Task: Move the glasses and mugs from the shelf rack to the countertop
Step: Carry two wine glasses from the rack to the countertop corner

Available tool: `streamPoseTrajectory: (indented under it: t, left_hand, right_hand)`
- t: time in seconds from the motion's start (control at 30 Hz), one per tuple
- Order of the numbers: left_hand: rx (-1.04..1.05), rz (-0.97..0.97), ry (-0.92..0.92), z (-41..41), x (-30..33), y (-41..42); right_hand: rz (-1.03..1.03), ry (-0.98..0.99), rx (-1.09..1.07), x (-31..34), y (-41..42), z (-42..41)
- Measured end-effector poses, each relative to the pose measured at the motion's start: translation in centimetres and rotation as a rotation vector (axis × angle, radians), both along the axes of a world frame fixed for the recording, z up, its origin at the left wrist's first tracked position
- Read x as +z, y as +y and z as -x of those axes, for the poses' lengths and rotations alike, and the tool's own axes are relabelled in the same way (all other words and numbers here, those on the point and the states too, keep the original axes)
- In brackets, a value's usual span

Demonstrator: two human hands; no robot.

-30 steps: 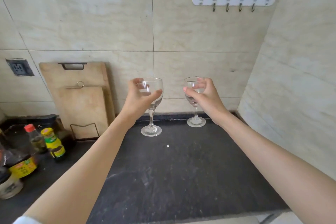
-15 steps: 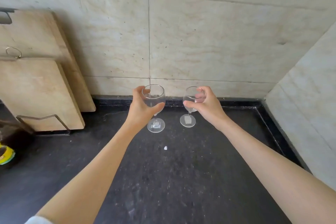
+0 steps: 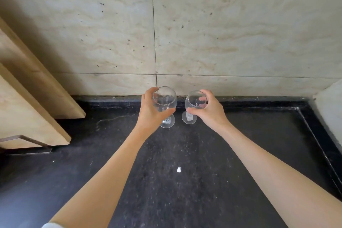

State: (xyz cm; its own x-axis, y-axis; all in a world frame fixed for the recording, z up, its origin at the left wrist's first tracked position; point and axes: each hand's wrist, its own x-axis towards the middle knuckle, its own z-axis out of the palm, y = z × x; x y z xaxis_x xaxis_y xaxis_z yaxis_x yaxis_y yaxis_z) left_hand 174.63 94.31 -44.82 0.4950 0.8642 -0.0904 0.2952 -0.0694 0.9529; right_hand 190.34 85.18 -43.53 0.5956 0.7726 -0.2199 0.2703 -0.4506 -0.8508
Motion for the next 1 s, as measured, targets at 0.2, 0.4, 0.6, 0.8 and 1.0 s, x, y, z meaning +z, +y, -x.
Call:
streamPoseTrajectory:
  t: [0.2, 0.4, 0.6, 0.8, 1.0]
  left_hand:
    - [0.005, -0.017, 0.015, -1.2, -1.2, 0.9]
    - [0.001, -0.052, 0.011, -1.9, -1.7, 1.1]
    - [-0.004, -0.043, 0.009, -2.5, -2.0, 0.8]
    - [-0.02, -0.01, 0.068, -2.0, -1.9, 0.8]
    - [-0.031, 0.035, 0.189, 0.9, -1.3, 0.1]
  right_hand:
    - [0.021, -0.008, 0.006, -1.8, 2.0, -0.7]
    - [0.028, -0.012, -0.016, -2.7, 2.8, -1.1]
    - [0.029, -0.005, -0.008, -3.1, 3.0, -1.0]
    - [0.06, 0.039, -0.005, -3.5, 2.9, -0.4]
    - [0.152, 0.058, 0.015, -2.1, 0.9, -0.4]
